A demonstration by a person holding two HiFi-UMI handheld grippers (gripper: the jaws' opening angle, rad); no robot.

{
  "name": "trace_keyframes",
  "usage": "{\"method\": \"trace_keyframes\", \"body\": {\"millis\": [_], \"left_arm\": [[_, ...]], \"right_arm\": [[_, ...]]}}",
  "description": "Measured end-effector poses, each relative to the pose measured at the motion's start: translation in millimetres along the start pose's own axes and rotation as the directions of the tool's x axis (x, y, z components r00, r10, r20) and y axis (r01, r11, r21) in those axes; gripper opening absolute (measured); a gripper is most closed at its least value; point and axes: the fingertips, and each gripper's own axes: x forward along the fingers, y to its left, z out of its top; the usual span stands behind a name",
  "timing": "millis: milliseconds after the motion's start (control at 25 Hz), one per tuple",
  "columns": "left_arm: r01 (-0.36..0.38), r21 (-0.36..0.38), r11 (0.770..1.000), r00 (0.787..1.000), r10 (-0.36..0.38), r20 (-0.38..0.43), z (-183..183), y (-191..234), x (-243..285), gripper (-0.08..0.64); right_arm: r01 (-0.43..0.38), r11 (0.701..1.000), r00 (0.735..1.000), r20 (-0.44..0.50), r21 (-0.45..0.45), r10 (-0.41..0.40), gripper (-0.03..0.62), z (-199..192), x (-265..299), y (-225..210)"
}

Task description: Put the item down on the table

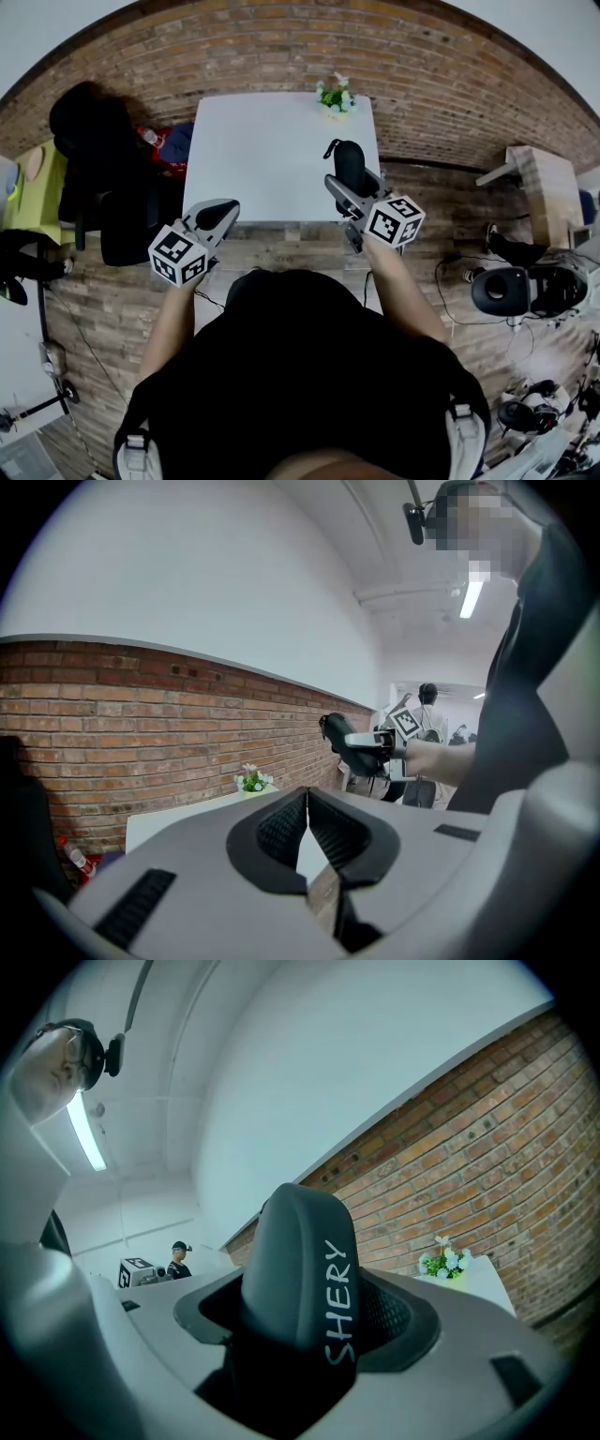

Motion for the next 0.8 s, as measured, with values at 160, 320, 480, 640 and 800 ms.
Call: {"method": "trace_keyframes", "body": {"millis": [160, 320, 480, 640, 800], "left_arm": [[0.0, -0.004, 1.0, 1.0, 0.0, 0.006, 0.2, 2.7, 1.8, 0.012], [-0.001, -0.011, 1.0, 1.0, 0.001, 0.016, 1.0, 4.0, 8.2, 0.012], [0.002, -0.018, 1.0, 1.0, -0.002, 0.012, -2.7, 8.5, 12.9, 0.012], [-0.001, -0.015, 1.0, 1.0, 0.001, 0.013, 0.6, 14.7, 19.6, 0.012], [-0.002, -0.013, 1.0, 1.0, 0.002, 0.02, 5.9, 24.2, 24.2, 0.012]], "right_arm": [[0.008, 1.0, 1.0, -0.012, -0.006, -0.008, 0.356, 0.6, -0.9, -2.6], [0.017, 1.0, 0.999, -0.032, -0.012, -0.017, 0.356, -0.2, -5.6, -7.8], [0.02, 1.0, 0.999, -0.044, -0.016, -0.02, 0.356, 0.4, -0.8, -13.1], [0.016, 1.0, 0.998, -0.061, -0.016, -0.017, 0.354, 1.3, 3.7, -17.5], [0.022, 1.0, 0.997, -0.073, -0.008, -0.023, 0.354, -0.2, 13.1, -25.9]]}}
